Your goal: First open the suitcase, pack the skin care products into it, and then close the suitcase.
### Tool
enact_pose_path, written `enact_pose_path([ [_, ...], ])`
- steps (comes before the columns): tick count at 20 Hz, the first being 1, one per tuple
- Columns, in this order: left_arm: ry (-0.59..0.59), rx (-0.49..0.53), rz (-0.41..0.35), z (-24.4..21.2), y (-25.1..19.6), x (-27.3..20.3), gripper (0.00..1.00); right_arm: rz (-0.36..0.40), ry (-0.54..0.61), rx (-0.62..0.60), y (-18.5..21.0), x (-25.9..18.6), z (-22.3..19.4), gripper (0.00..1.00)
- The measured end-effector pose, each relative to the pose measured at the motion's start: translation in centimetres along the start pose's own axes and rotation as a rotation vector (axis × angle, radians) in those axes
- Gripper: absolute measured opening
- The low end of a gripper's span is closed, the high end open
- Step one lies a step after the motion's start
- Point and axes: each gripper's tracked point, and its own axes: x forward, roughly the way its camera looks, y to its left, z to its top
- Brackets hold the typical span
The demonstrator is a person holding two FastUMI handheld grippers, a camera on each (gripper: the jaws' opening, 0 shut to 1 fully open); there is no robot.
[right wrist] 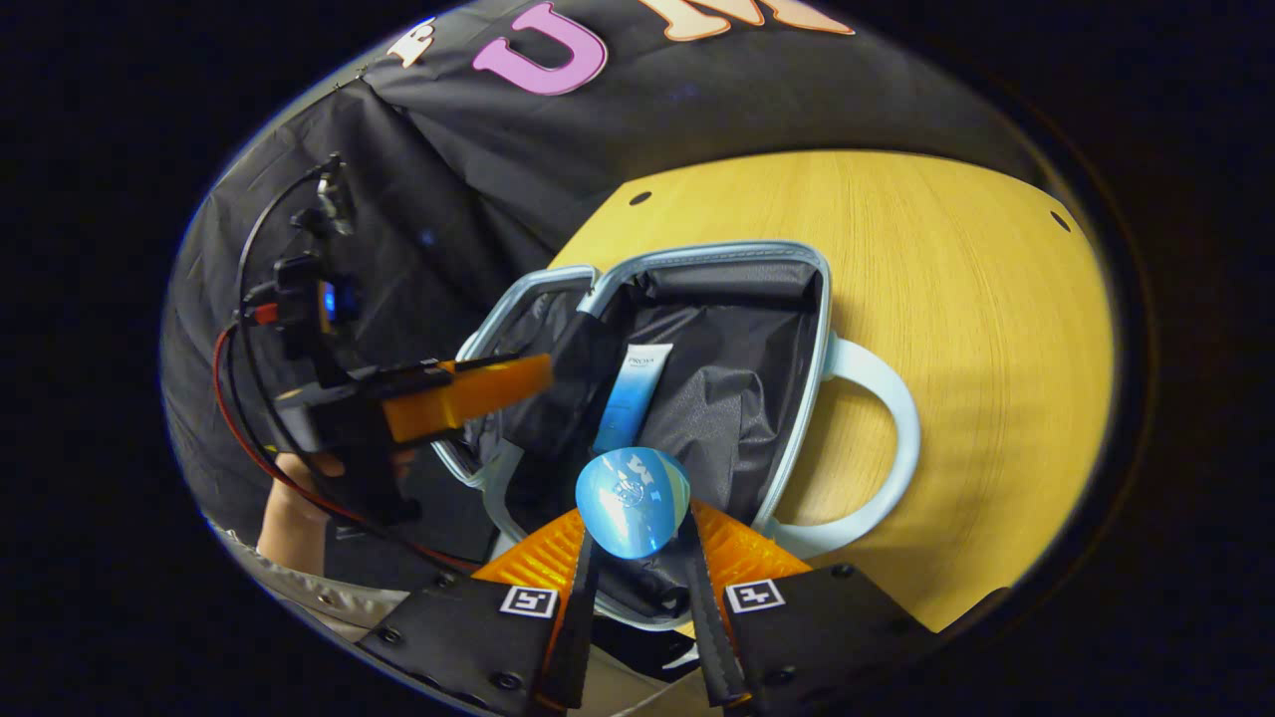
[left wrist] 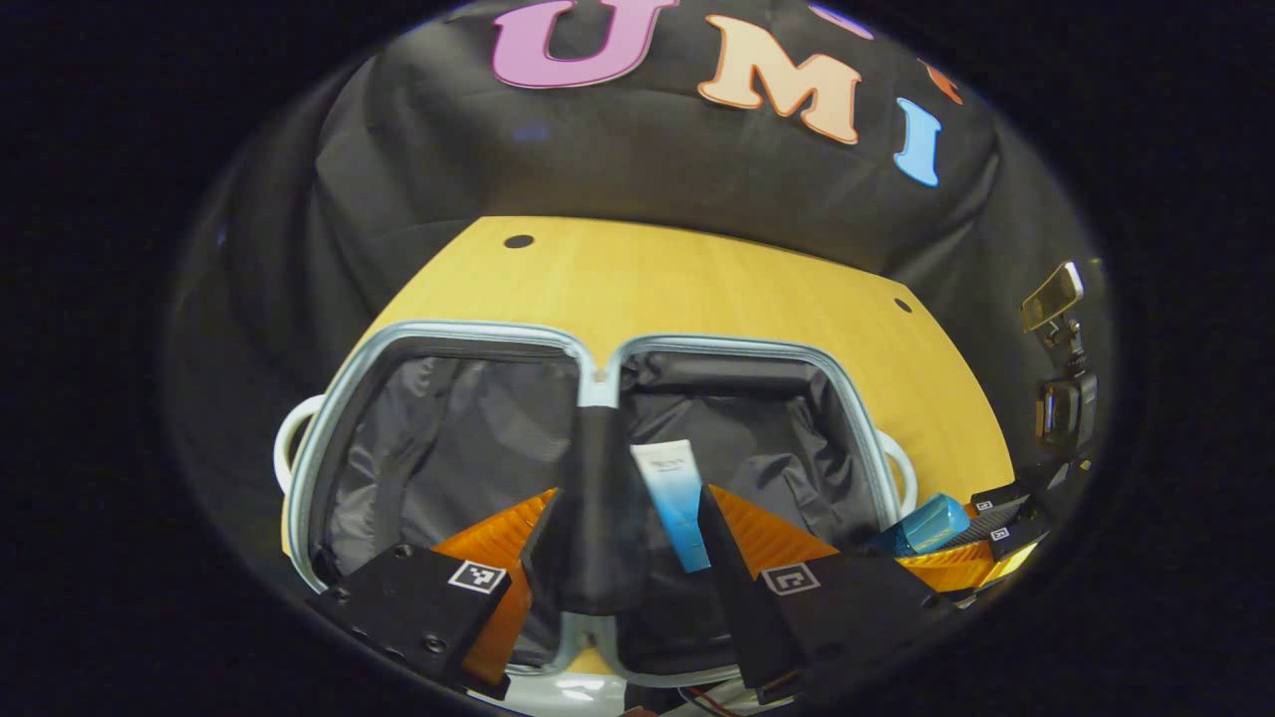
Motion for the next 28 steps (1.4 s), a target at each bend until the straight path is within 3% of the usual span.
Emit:
enact_pose_path([
  [3,-0.01,-0.037,0.044,-0.3,3.7,-1.2,0.81,-0.006,0.003,0.04,0.5,0.7,0.8,0.47],
  [5,-0.015,-0.071,0.071,-0.4,6.1,-1.5,0.78,-0.018,-0.017,0.06,0.2,1.0,1.7,0.47],
  [7,-0.027,-0.095,0.107,-0.4,8.7,-2.0,0.78,-0.035,-0.071,0.068,0.1,0.2,3.6,0.43],
  [10,-0.049,-0.137,0.158,-0.1,12.6,-2.8,0.79,-0.063,-0.137,0.048,0.5,0.2,5.3,1.0],
  [14,-0.065,-0.192,0.228,0.1,18.1,-3.1,0.77,-0.051,-0.216,0.045,1.9,-0.4,7.3,0.98],
  [20,-0.076,-0.27,0.299,0.7,26.0,-2.4,0.8,-0.056,-0.242,0.033,2.9,-0.7,7.7,0.98],
  [26,-0.014,-0.31,0.298,-0.3,30.3,1.1,0.8,-0.137,-0.271,0.034,0.9,-2.2,7.6,0.98],
  [28,0.028,-0.298,0.281,-1.0,31.0,2.4,0.72,-0.157,-0.279,0.031,0.2,-2.8,7.5,0.98],
])
